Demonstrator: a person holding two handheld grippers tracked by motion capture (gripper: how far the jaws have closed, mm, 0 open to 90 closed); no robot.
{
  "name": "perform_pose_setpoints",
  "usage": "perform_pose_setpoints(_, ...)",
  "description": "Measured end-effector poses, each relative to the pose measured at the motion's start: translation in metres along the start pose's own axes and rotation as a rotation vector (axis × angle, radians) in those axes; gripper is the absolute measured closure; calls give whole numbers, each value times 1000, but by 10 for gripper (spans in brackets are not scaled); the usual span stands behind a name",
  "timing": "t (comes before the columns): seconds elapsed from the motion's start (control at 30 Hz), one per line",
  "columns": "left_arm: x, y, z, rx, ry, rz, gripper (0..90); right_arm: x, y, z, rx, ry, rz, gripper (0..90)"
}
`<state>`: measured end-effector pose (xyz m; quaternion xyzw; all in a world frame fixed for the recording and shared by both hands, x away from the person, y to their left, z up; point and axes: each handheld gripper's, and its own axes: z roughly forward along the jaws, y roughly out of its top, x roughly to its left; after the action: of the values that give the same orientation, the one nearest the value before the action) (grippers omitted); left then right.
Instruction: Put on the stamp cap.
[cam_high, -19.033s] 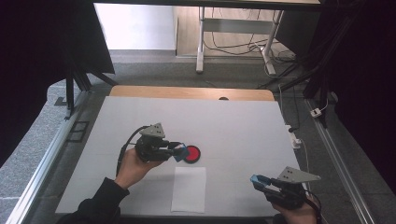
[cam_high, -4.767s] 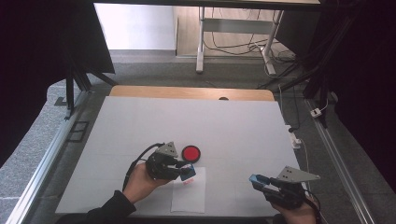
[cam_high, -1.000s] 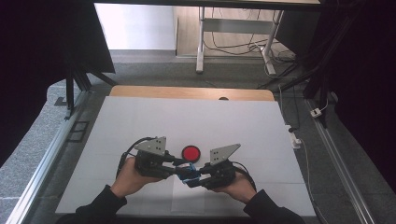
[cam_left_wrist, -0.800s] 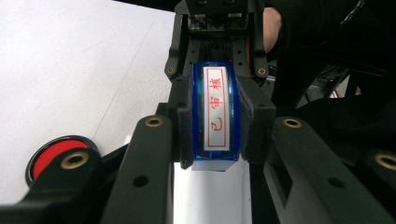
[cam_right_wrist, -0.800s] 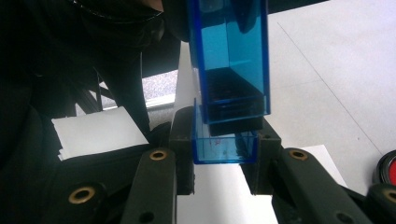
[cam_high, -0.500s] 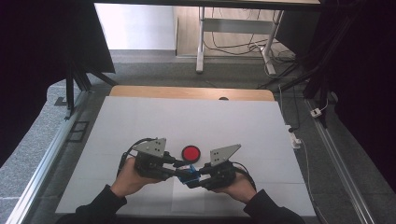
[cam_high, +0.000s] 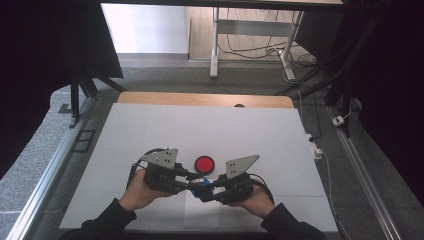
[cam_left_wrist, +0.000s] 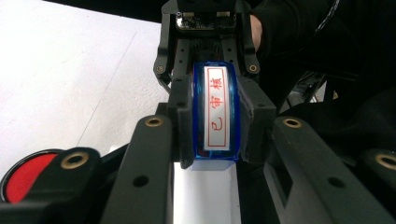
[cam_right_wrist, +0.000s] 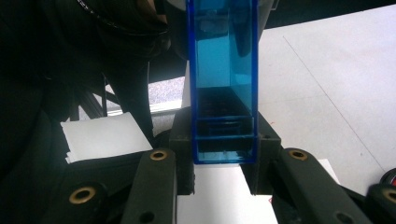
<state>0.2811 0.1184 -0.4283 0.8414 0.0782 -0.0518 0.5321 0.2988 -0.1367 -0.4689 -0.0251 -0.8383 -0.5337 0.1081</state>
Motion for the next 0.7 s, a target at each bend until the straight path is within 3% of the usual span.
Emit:
perform_pose_setpoints(0.27,1,-1,0,-25,-17,-7,701,1,1,-2,-7,2,-21,692)
perform_pose_setpoints(0.7,0,0,2,7,6,-12,700,2,0,0,0,-27,-2,654)
